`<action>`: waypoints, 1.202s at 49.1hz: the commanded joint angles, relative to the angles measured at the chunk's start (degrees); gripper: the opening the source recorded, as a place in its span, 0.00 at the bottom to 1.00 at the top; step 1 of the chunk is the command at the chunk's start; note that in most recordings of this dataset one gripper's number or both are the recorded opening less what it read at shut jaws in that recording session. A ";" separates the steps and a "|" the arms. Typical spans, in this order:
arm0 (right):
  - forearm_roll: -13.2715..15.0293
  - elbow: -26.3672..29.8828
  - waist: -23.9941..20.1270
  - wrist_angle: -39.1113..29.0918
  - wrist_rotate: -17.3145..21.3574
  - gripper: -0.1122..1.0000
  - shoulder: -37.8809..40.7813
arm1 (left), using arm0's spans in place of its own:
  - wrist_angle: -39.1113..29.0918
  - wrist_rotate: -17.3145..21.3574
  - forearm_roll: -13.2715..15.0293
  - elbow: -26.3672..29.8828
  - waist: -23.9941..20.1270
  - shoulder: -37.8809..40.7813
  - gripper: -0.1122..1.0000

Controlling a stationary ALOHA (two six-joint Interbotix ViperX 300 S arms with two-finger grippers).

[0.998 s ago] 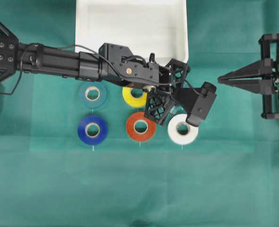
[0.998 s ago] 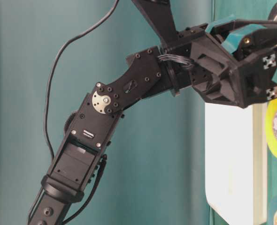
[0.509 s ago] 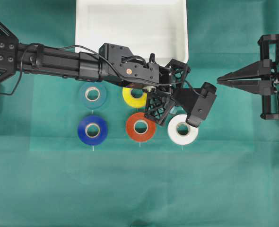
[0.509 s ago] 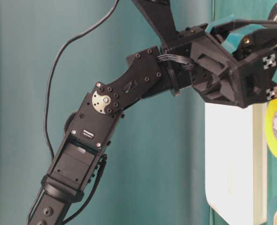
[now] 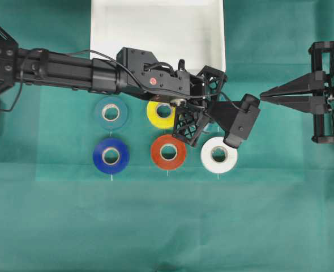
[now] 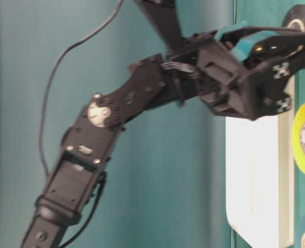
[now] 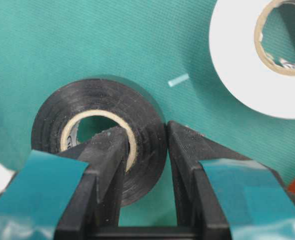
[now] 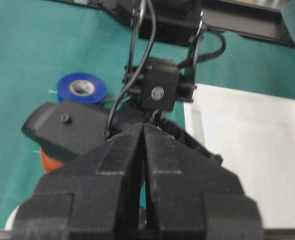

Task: Place the tape from the fixed location into the white case.
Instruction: 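Lower the left gripper into the black roll's core and close it, then lift the black tape roll up off the table with the left gripper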

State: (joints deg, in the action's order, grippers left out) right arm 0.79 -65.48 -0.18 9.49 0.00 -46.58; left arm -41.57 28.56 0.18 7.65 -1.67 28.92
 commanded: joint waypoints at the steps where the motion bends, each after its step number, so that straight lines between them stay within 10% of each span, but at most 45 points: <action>1: -0.09 0.62 -0.09 0.62 0.00 0.10 0.09 | -1.05 -0.09 0.00 1.14 0.53 -4.39 0.29; 59: -0.09 0.62 -0.09 1.05 0.09 0.10 0.44 | -20.92 -0.97 0.00 17.75 0.88 -16.26 0.29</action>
State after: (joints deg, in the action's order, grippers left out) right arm 0.79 -65.48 -0.18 10.02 0.00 -46.32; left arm -61.88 27.69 0.26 22.68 -1.05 15.29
